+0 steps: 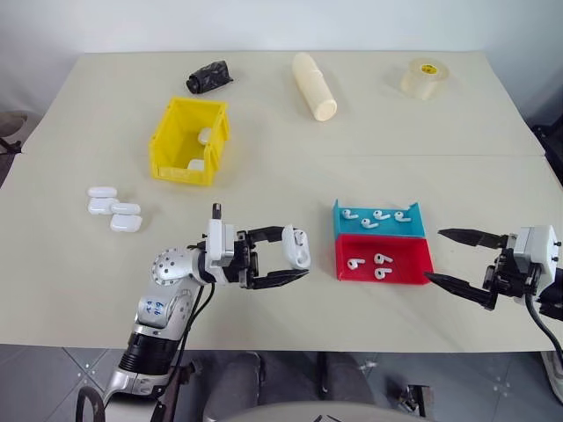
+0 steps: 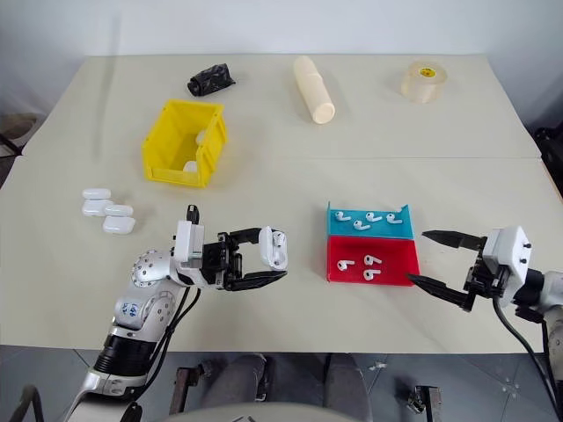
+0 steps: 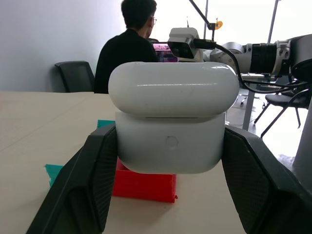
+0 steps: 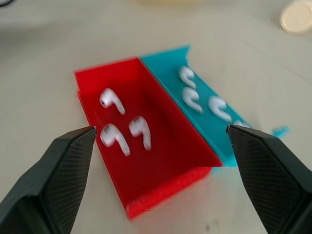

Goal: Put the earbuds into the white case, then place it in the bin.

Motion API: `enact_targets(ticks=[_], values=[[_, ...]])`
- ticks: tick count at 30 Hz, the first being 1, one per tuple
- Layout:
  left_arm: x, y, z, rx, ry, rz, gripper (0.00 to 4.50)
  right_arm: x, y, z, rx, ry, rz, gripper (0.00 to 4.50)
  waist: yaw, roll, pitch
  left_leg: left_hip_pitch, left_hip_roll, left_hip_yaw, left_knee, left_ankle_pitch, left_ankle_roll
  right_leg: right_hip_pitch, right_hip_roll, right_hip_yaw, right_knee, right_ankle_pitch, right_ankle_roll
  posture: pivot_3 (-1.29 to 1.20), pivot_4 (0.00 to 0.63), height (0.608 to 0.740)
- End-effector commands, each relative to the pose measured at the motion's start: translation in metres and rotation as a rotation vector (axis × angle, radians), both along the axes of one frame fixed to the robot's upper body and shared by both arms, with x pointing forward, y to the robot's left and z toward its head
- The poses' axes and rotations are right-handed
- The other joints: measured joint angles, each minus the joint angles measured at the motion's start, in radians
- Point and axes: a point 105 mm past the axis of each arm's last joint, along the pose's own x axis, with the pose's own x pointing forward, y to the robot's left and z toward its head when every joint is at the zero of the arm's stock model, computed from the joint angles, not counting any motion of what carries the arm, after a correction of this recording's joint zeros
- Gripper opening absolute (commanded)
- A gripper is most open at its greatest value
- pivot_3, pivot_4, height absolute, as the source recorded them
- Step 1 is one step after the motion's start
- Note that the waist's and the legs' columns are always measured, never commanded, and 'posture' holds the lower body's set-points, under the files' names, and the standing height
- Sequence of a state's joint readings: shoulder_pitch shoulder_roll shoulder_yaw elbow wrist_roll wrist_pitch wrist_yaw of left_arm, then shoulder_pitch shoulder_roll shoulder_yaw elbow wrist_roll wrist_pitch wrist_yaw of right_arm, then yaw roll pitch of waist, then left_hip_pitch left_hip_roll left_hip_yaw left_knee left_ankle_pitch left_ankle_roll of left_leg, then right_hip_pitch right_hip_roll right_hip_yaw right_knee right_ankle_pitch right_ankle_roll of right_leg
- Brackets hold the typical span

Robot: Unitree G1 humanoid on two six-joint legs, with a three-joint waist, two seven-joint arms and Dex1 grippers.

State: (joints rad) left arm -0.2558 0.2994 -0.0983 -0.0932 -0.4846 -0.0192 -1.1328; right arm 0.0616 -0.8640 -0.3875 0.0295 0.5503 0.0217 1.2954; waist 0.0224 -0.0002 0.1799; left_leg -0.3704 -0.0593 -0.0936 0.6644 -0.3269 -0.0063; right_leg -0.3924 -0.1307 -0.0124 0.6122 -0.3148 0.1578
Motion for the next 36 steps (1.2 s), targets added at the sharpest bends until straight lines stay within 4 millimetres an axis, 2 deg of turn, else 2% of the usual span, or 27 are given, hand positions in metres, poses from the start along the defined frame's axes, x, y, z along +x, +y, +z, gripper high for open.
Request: enact_targets(ticks=[1,4,9,16,19,22,33,36], values=[[-0.002,-0.002,0.008,-0.018,-0.048,0.010,2.79,0.017,0.009,0.017,-0.074,-0.054,-0.001,4.46,-0.005,0.000,0.000,0.000,0.000,0.001,0.000,0.000,0.000,0.000,0.000,0.000,0.000,0.000,0.000,0.00,0.150,0.740],[-0.001,-0.003,0.009,-0.021,-0.051,0.016,2.79,0.034,0.025,0.027,-0.150,0.032,0.028,4.46,-0.006,0.002,0.001,0.001,0.000,0.002,0.001,0.000,0.000,0.000,0.000,0.001,0.001,0.000,0.000,0.00,0.150,0.740],[0.000,-0.005,0.008,-0.021,-0.054,0.023,2.79,0.061,0.034,0.033,-0.299,0.152,-0.014,4.46,0.003,0.002,0.001,-0.001,0.000,0.000,0.000,0.000,0.000,-0.002,-0.001,0.000,-0.001,0.000,0.000,0.00,0.150,0.740],[0.000,-0.009,0.009,-0.033,-0.073,0.027,2.79,0.106,0.037,0.037,-0.575,0.178,-0.106,4.46,0.002,0.002,0.001,-0.004,-0.002,-0.001,0.000,0.000,0.000,-0.004,-0.002,-0.001,-0.002,0.000,0.000,0.00,0.150,0.740],[-0.003,-0.014,0.010,-0.034,-0.085,0.008,2.79,0.120,0.032,0.036,-0.665,0.175,-0.131,4.46,0.001,0.002,0.001,-0.005,-0.002,0.000,0.000,0.000,0.000,-0.005,-0.002,-0.001,-0.002,0.000,0.000,0.00,0.150,0.740],[-0.005,-0.018,0.011,-0.037,-0.097,-0.006,2.79,0.126,0.027,0.031,-0.741,0.195,-0.109,4.46,0.001,0.002,0.001,-0.005,-0.002,-0.001,0.000,0.000,0.000,-0.005,-0.002,-0.001,-0.002,0.000,0.000,0.00,0.150,0.740],[-0.006,-0.020,0.013,-0.043,-0.113,-0.006,2.79,0.128,0.032,0.023,-0.832,0.219,-0.009,4.46,-0.001,0.002,0.001,-0.005,-0.001,0.000,0.000,0.000,0.000,-0.005,-0.001,-0.001,-0.001,0.000,0.000,0.00,0.150,0.740],[-0.007,-0.021,0.013,-0.049,-0.114,-0.005,2.79,0.129,0.034,0.022,-0.848,0.211,0.002,3.89,-0.001,0.002,0.001,-0.005,-0.001,0.000,0.001,0.000,0.000,-0.005,-0.001,-0.001,-0.001,0.000,0.000,0.00,0.150,0.740]])
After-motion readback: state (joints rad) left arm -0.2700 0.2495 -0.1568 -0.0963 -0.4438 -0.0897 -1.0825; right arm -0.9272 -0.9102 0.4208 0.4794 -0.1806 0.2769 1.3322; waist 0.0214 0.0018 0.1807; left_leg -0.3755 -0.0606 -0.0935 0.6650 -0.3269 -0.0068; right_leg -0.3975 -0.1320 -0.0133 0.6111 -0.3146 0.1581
